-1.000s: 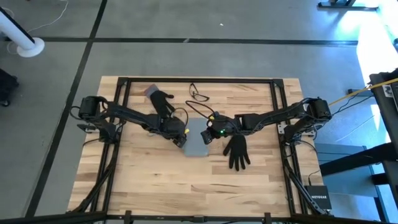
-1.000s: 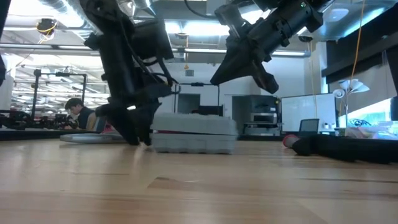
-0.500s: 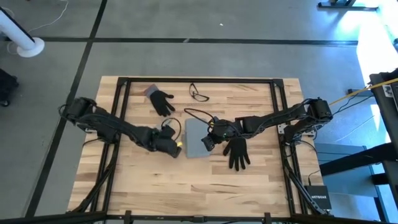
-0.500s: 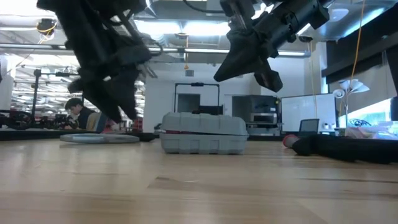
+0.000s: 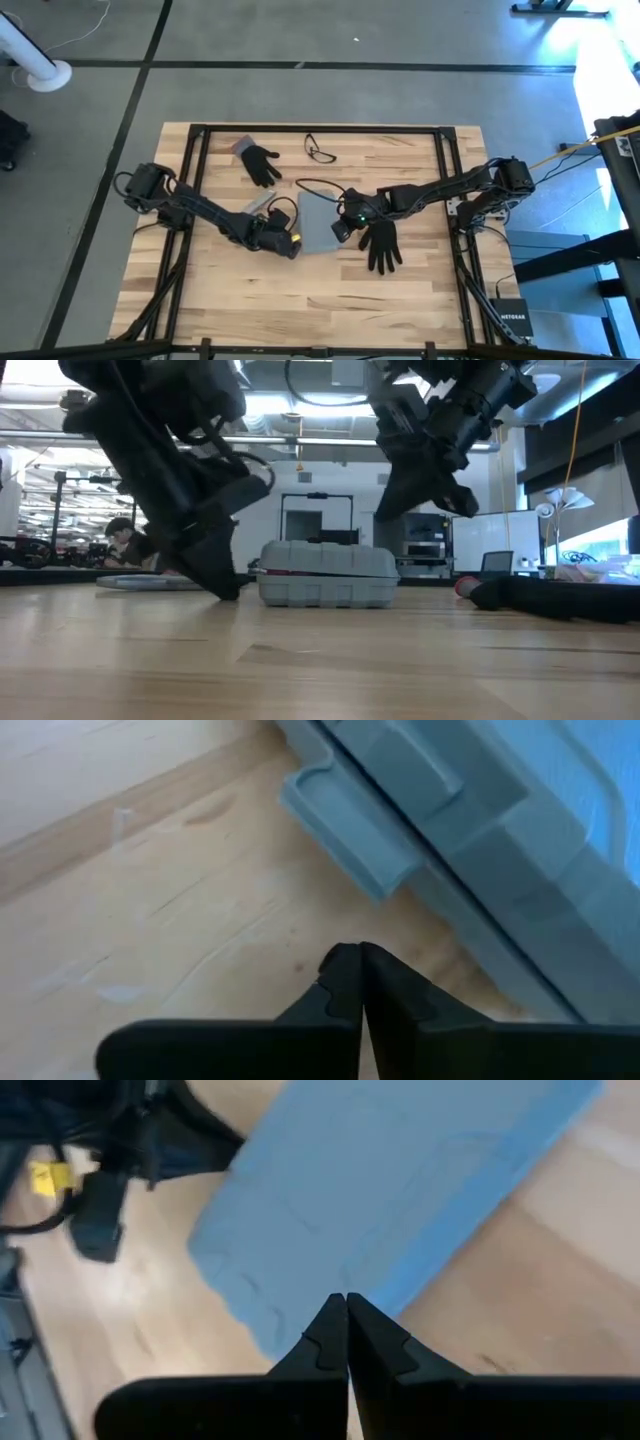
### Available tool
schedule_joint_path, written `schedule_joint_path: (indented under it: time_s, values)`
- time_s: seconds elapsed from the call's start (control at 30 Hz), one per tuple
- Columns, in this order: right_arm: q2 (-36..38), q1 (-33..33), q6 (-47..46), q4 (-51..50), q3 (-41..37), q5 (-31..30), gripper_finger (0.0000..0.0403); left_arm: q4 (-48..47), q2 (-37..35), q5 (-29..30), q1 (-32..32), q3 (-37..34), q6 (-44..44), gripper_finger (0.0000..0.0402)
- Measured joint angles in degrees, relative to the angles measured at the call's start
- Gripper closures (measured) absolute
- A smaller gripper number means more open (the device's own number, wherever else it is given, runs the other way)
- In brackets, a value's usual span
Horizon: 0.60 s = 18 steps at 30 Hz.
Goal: Prefit tool cases
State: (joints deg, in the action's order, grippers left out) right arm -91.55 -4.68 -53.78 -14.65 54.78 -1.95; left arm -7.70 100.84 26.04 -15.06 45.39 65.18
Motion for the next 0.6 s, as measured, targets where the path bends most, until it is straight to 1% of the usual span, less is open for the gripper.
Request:
schedule_joint_path:
  time_s: [0.13,0.27,0.33,0.43,0.6]
  values:
    - [0.0,0.9,-0.4,-1.3,0.0,-1.1,0.0403,0.6,-0.4,-0.2,0.4,0.0,0.2,0.0400]
    - [-0.2,1.4,-0.1,-4.2,0.0,-1.9,0.0403,4.9,-0.8,-0.4,0.5,0.0,-4.1,0.0401]
    - [-0.2,1.4,0.0,-5.3,0.0,-2.6,0.0403,4.9,-1.9,-0.9,0.5,-0.1,-4.5,0.0401]
    - [-0.2,1.4,0.3,-6.3,0.0,-3.0,0.0403,3.4,-5.5,-0.9,-0.2,-0.1,-6.7,0.0401]
    - [-0.2,1.4,3.2,-6.5,-0.1,-2.9,0.0403,-3.2,-13.5,3.0,-1.1,0.0,-11.6,0.0401]
